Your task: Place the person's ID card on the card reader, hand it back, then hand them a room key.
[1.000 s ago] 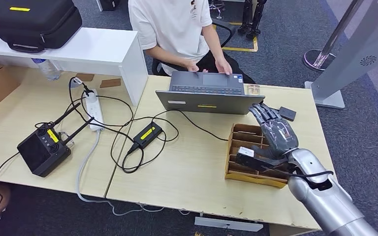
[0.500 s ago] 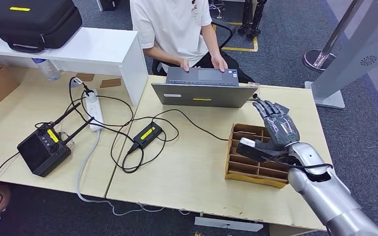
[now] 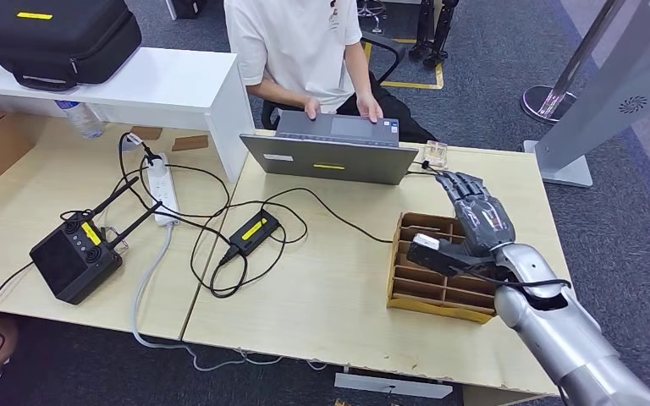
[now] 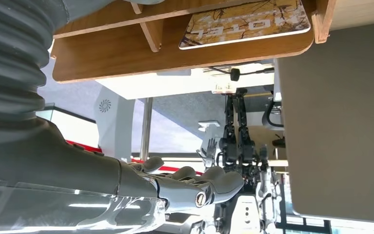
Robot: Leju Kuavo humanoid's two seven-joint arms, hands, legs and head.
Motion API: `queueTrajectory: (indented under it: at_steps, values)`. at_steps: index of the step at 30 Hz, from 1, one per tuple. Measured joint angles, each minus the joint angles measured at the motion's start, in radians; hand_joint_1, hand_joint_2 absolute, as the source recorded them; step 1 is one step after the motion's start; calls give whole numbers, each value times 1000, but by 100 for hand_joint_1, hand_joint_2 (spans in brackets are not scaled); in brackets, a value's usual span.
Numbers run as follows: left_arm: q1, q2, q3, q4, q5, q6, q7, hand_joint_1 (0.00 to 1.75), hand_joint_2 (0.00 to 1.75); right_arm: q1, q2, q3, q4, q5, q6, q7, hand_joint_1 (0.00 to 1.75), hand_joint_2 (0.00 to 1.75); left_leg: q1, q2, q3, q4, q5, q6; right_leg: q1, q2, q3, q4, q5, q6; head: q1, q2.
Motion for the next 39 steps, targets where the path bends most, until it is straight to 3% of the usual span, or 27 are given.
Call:
queueTrajectory:
  at_steps: [21,25,39]
  values:
    - [0,0,0,0,-5,0,5,0,175,-27,43,17,29,2,13,9,0,175,0,0,0,0,0,0,0,0,0,0,0,0,0,0]
    - [0,0,0,0,-5,0,7,0,175,-28,48,17,34,2,12,10,174,175,0,0,0,0,0,0,0,0,0,0,0,0,0,0]
    - [0,0,0,0,-9,5,5,0,175,-28,51,27,55,-12,8,-11,175,175,0,0,0,0,0,0,0,0,0,0,0,0,0,0]
